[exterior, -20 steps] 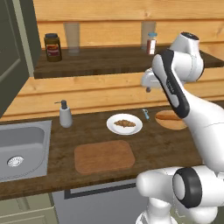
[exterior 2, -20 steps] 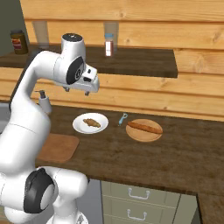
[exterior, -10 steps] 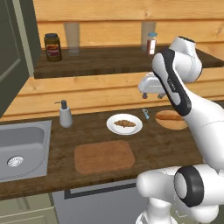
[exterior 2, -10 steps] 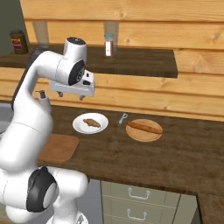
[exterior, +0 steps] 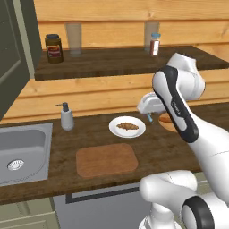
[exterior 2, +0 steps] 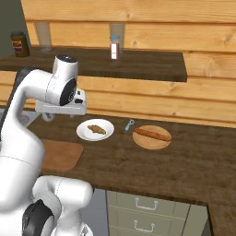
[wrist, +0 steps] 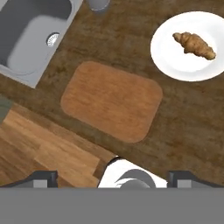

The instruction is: From the different types of pastries on the counter, select a croissant and place it on the cutting board. Then retrieve a jar of jam from the cabinet and place it alongside the croissant on the cutting board.

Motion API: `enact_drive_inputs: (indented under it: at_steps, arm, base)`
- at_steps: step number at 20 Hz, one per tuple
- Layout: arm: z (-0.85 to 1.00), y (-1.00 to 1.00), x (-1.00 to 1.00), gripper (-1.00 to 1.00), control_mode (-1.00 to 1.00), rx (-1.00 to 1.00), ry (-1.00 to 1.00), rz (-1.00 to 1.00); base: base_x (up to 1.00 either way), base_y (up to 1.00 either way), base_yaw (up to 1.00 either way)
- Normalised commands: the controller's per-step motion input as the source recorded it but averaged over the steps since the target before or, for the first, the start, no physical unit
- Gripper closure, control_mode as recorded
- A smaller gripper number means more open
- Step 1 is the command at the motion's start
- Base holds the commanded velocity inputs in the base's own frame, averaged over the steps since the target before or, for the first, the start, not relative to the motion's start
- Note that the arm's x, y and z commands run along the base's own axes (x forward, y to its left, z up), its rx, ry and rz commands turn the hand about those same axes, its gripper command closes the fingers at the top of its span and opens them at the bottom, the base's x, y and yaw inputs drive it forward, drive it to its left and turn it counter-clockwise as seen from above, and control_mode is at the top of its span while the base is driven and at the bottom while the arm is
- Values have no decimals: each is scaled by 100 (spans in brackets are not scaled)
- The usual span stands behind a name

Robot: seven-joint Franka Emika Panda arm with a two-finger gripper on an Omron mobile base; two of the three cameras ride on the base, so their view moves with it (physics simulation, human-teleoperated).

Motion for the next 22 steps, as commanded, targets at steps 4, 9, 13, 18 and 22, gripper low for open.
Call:
enact_drive_inputs:
  at_steps: [4,9,13,18,22]
  arm:
    - [-41,0,9,-100,-100,0,0,32]
    - [-31,6,17,-100,-100,0,0,31]
    - [-40,28,-2,-100,-100,-4,3,11]
    - [-68,15,0,-100,-100,-17,-19,19]
    - [-47,0,19,-100,-100,-14,-26,3]
  base:
    - [0,0,0]
    - [0,0,0]
    - [0,0,0]
    - [0,0,0]
    - [0,0,0]
